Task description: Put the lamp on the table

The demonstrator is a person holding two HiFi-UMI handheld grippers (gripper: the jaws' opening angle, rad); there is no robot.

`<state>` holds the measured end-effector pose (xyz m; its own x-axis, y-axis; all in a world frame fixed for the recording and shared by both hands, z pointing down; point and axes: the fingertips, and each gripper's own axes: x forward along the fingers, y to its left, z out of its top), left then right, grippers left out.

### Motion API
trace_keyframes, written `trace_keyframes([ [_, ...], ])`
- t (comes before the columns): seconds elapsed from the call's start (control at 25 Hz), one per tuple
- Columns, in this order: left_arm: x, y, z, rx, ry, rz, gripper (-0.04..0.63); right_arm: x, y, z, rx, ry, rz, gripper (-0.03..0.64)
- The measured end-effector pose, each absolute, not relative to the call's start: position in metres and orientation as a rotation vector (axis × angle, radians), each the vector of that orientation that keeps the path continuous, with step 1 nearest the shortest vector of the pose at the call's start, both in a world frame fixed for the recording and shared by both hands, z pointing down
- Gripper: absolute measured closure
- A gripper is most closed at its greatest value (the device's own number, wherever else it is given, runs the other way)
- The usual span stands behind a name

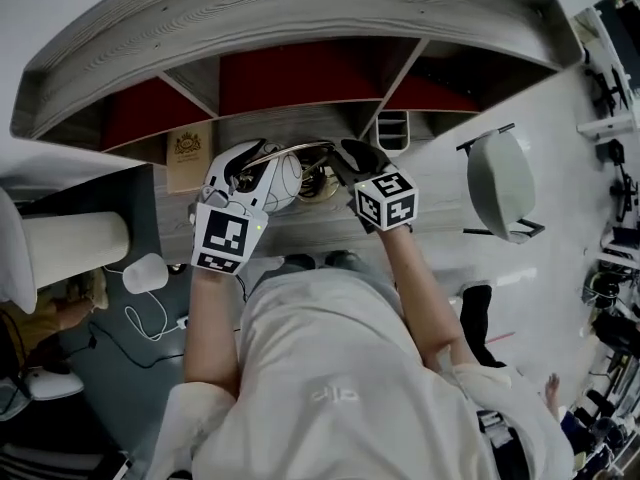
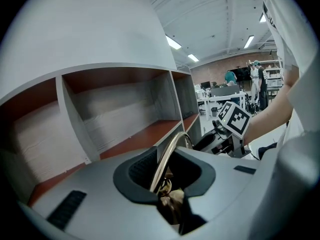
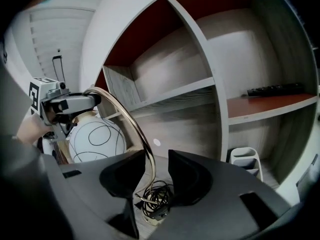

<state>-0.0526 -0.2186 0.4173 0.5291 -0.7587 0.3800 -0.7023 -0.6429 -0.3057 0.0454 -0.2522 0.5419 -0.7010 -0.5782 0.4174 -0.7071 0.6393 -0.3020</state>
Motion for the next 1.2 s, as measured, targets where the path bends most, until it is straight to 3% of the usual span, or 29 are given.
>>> trace_keyframes([
  [0.84,-0.003,-0.212,0.423,-2.708,1.076,-0.763,0.469,0.108,-0.232,0.495,1.296,-2.59,0.609,0.495],
  [1.2,-0.001,-0.213,0.422,-2.838,0.988,-0.788,0.397,0.113,-0.236,0.477,1.319,-2.606,0.578,0.495],
])
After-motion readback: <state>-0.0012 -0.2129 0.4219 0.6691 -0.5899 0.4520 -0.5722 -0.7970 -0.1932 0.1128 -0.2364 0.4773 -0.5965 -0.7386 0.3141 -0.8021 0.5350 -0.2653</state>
